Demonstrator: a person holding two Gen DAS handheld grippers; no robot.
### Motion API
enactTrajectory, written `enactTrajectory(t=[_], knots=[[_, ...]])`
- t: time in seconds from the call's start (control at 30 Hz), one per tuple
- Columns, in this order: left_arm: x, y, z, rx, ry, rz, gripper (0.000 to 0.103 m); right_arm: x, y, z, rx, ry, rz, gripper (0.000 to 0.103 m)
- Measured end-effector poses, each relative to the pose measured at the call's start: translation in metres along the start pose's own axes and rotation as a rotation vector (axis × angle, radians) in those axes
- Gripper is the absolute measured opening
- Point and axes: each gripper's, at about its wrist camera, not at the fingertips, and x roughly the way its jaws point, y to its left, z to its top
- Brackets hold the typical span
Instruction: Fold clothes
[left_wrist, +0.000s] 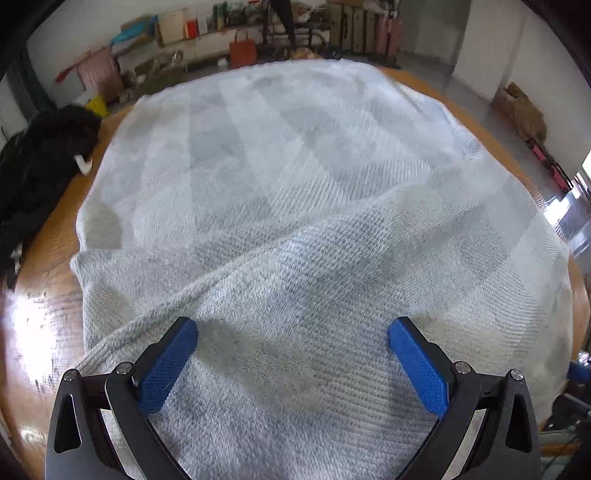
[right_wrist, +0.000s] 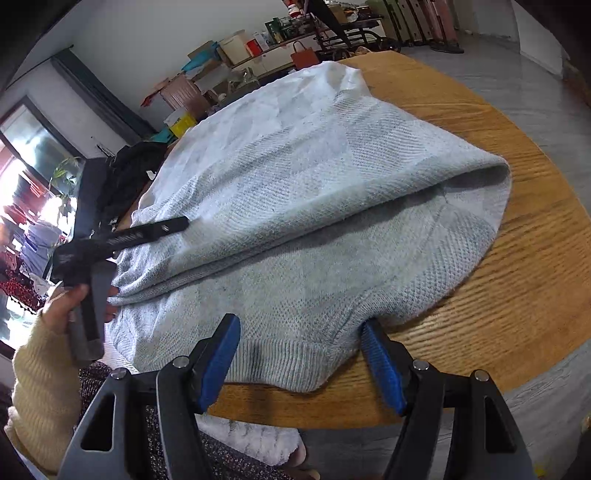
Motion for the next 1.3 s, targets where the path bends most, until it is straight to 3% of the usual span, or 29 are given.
enactTrajectory(t=[0.17,0.33,0.67,1.3], knots=[[-0.003,0.000,-0.005,0.010,-0.026,0.001,0.103,0.001,0.003,0.002,-0.004,0.001,-0.006,0.072],[-0.009,0.000,-0.023,0.025,-0.146,-0.006,0.103,-0.003,0.011,0.003,-0.020,-0.017,-0.019,0.072],[-0.017,-0.002,-0.036,0.026,-0.151,-0.001,0.103,-0.013,0.050,0.017,-0.148,-0.081,-0.012,0.073],[0.001,-0.006,-0.024,0.046,-0.148,0.015,0.103,-0.007,0.023,0.013,-0.038,-0.062,0.062,0.073]])
